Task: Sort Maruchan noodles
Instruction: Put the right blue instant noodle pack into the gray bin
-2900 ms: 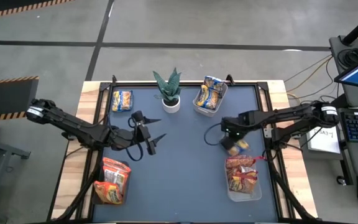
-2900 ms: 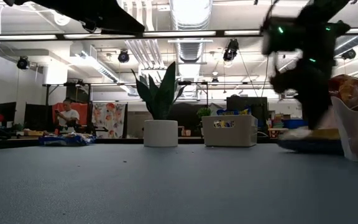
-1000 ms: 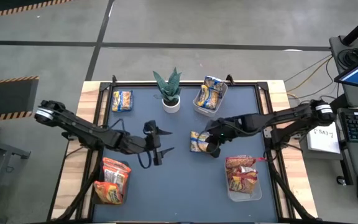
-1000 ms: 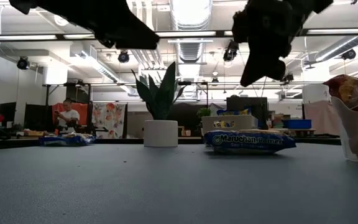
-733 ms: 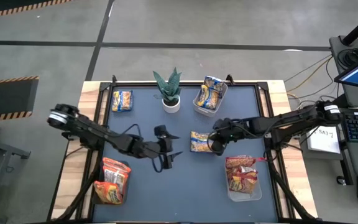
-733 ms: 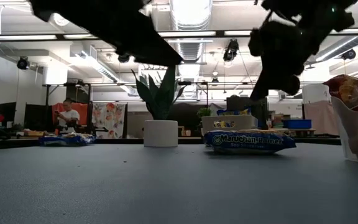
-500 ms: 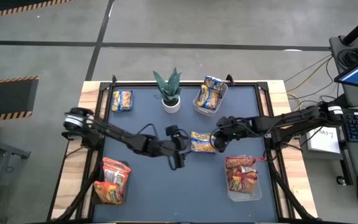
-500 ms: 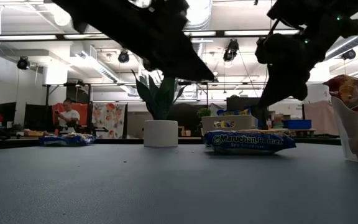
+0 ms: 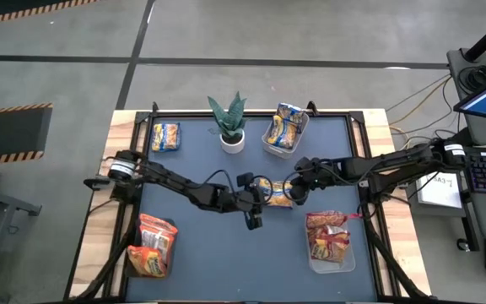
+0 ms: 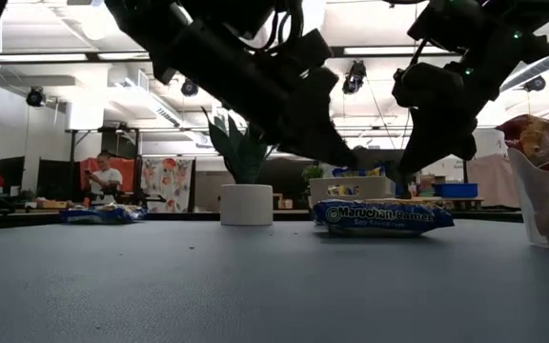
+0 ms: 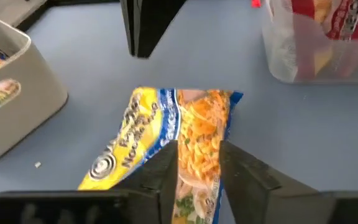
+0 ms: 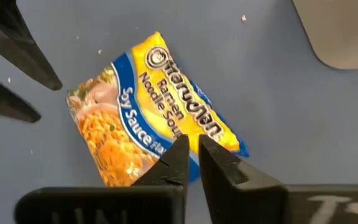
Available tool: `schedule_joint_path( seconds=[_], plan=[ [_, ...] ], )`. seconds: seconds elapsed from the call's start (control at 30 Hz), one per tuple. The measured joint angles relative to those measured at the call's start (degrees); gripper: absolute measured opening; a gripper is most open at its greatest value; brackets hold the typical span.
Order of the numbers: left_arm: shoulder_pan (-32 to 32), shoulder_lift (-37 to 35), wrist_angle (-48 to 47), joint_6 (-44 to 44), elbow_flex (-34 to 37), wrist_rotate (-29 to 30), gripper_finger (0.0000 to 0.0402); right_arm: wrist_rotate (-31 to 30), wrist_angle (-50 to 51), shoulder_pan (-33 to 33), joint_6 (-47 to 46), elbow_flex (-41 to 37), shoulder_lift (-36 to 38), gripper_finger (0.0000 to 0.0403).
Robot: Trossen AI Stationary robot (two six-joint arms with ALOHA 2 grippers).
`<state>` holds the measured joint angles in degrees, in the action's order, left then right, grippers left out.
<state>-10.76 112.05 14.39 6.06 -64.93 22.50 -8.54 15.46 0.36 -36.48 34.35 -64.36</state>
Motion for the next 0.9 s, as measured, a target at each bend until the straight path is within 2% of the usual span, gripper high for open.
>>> schedule_joint_path(
  seconds=[0.1,0.23,0.43,0.57,0.7,0.9],
  plan=[
    [0.1,0.7,0.2,0.5,0.2,0.0,0.0074,0.1,0.1,0.0,-1.9,0.0,0.1,0.0059],
    [0.2,1.9,0.1,1.0,0.2,0.4,0.0044,0.0,2.1,0.0,-6.9,0.0,0.1,0.0121],
    [0.5,2.8,-0.5,1.0,0.2,0.8,0.0028,0.0,3.2,0.0,-10.7,0.0,0.1,0.0222],
    [1.1,3.1,-0.9,1.1,0.7,0.8,0.002,0.0,3.4,0.0,-14.7,0.0,-0.2,0.0272],
    [1.5,3.1,-0.9,1.8,2.0,1.0,0.0013,0.0,3.0,0.0,-17.4,0.0,-2.2,0.0296],
    [1.7,3.1,-0.8,3.5,3.6,1.0,0.0005,0.9,0.2,0.0,-17.9,0.0,-6.4,0.0295]
  ],
)
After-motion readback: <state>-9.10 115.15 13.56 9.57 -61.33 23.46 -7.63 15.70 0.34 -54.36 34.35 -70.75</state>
